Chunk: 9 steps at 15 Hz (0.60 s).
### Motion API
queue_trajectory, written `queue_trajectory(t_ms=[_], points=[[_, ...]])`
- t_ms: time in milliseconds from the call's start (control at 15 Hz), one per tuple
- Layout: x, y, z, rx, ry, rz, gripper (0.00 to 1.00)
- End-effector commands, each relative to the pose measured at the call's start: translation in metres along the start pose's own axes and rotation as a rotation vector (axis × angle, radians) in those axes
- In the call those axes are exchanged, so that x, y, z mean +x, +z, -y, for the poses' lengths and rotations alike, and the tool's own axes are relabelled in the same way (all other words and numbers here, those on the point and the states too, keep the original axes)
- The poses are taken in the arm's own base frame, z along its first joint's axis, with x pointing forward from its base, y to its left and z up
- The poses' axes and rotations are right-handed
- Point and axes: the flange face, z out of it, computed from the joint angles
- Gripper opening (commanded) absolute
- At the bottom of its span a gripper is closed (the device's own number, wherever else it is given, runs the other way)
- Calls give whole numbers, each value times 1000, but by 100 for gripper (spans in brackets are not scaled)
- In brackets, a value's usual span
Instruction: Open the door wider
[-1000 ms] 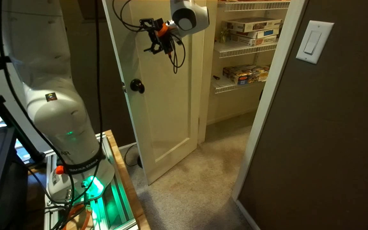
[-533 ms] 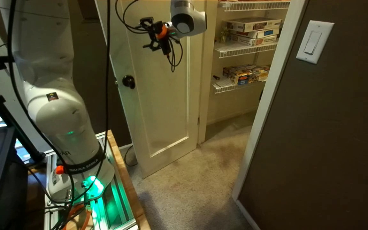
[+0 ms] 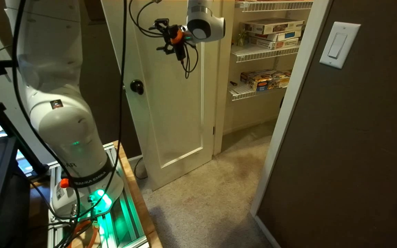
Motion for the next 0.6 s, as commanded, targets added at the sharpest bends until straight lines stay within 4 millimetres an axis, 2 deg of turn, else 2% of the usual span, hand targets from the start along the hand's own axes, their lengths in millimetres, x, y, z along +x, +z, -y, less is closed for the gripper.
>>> queue_trajectory(t_ms=[0,267,533], points=[[-3,-20,8,-116,34,-72,100],[-28,-44,22,-273,138,-168,100],[-64,-43,39,-389,282,-225,100]])
